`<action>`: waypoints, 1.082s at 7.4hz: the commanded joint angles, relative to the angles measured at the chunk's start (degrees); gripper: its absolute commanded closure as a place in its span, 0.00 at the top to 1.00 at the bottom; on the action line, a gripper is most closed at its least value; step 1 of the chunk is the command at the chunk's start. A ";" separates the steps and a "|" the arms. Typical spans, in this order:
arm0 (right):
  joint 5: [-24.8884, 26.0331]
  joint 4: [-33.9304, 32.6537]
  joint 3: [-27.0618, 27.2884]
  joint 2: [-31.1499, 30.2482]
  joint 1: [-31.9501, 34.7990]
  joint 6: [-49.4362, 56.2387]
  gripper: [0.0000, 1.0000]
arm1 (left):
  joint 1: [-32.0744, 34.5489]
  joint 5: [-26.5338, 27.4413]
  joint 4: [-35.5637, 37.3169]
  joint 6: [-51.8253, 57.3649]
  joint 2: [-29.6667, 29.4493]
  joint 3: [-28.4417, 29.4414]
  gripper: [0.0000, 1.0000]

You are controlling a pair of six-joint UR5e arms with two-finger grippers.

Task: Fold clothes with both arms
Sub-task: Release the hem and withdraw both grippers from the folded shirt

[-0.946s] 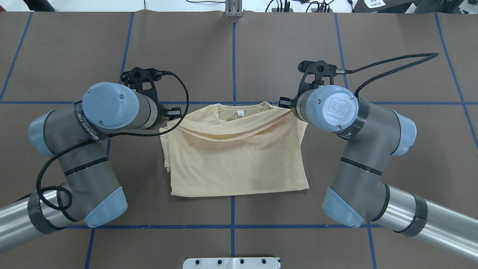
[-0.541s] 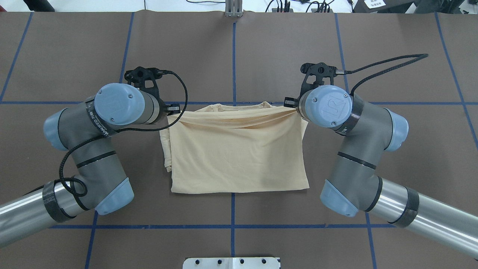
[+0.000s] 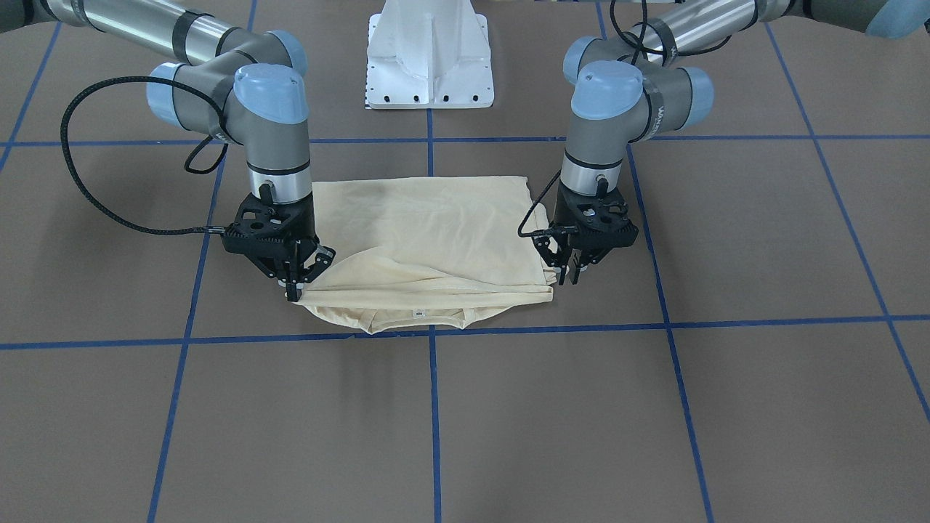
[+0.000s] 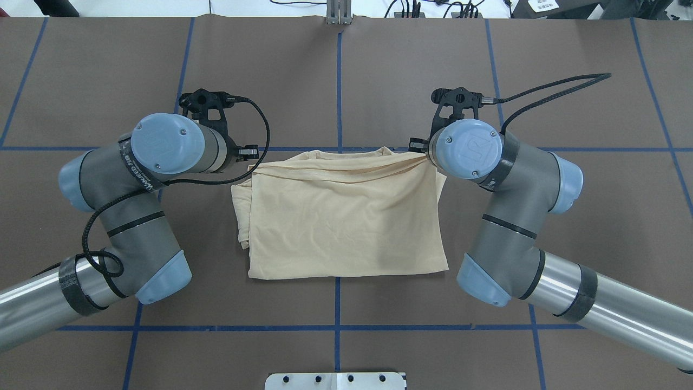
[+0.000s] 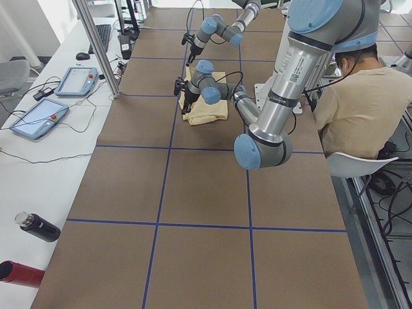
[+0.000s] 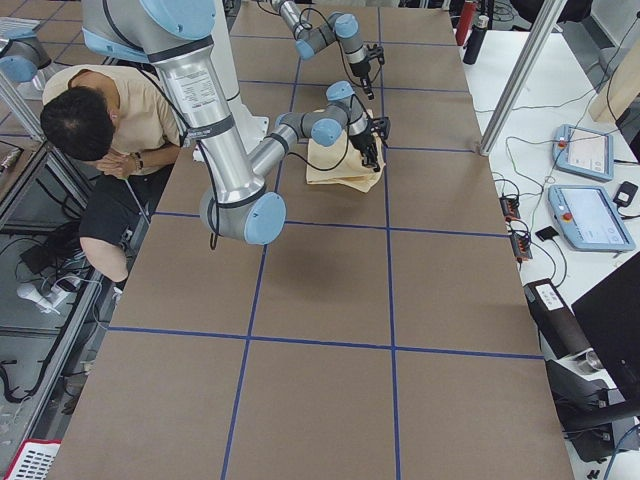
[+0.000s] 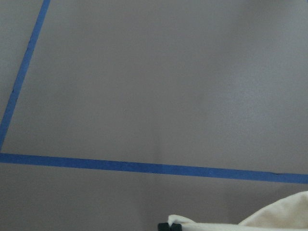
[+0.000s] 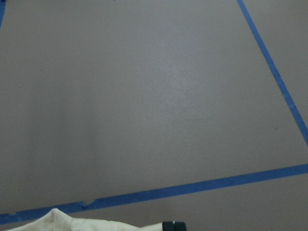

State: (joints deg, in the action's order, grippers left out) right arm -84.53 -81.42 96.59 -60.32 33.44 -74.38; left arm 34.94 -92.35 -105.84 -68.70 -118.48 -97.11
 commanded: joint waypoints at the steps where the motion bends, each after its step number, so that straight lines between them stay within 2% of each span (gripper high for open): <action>1: -3.68 0.12 -0.27 1.08 1.88 4.40 1.00 | 0.22 -0.20 -0.77 3.56 2.35 -3.51 1.00; 2: -9.11 0.21 1.56 0.39 4.33 8.24 1.00 | -0.30 -0.64 -0.95 3.48 4.55 -6.49 1.00; 3: -11.25 0.21 4.36 -2.06 5.74 11.85 1.00 | -0.83 -3.42 -3.30 3.22 7.53 -8.52 1.00; 4: -11.88 1.61 6.57 -4.87 6.28 12.49 1.00 | -3.36 -4.50 -9.07 1.91 11.47 -9.41 1.00; 5: -12.23 3.62 6.94 -6.02 6.29 12.50 1.00 | -8.34 -3.72 -13.91 -4.02 13.95 -9.42 1.00; 6: -12.24 3.64 6.94 -6.04 6.20 12.50 1.00 | -12.57 -1.19 -14.48 -7.91 13.89 -9.50 1.00; 7: -12.15 3.64 6.94 -6.12 6.29 12.41 1.00 | -15.83 0.92 -14.57 -9.95 13.89 -9.42 0.97; 8: -12.06 3.64 6.94 -6.12 6.29 12.50 1.00 | -17.78 1.46 -14.58 -11.97 13.80 -9.33 0.82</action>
State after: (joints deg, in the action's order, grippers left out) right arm -96.65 -77.90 103.48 -66.32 39.68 -61.94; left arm 20.55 -92.34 -120.01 -77.65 -104.77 -106.49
